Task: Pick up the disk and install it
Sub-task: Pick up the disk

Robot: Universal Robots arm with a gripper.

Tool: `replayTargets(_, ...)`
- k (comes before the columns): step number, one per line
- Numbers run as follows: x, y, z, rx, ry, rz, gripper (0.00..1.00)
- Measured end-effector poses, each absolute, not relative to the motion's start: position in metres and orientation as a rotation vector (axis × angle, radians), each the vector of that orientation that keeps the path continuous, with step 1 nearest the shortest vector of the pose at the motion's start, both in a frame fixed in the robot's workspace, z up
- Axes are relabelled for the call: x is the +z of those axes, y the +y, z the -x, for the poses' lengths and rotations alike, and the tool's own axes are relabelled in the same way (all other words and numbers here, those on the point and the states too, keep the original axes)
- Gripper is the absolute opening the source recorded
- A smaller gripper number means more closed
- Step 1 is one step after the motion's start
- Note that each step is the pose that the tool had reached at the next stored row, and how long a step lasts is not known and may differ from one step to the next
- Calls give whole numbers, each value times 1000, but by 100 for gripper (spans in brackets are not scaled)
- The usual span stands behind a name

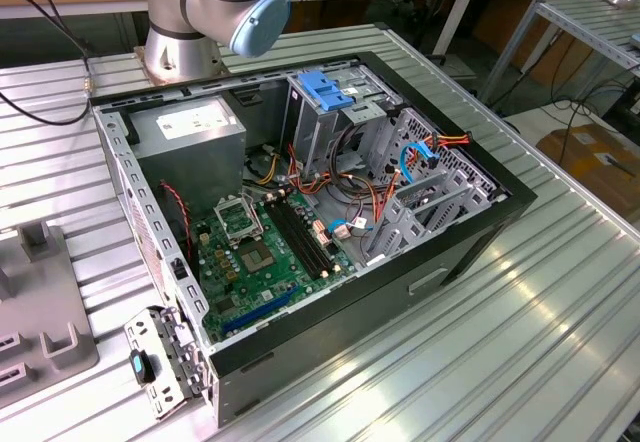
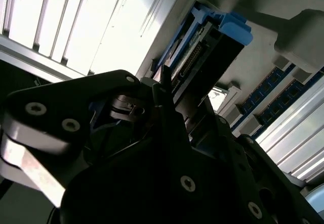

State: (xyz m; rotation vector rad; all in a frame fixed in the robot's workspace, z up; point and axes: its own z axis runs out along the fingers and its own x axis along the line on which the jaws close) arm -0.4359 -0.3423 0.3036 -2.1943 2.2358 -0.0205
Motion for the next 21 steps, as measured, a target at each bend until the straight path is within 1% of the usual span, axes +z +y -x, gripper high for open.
replayTargets(5, 304, -342, 436, -21, 2236, 2194, 35)
replayTargets(16, 304, -343, 437, -21, 2236, 2194, 35)
replayTargets(21, 313, -343, 437, -21, 2236, 2194, 35)
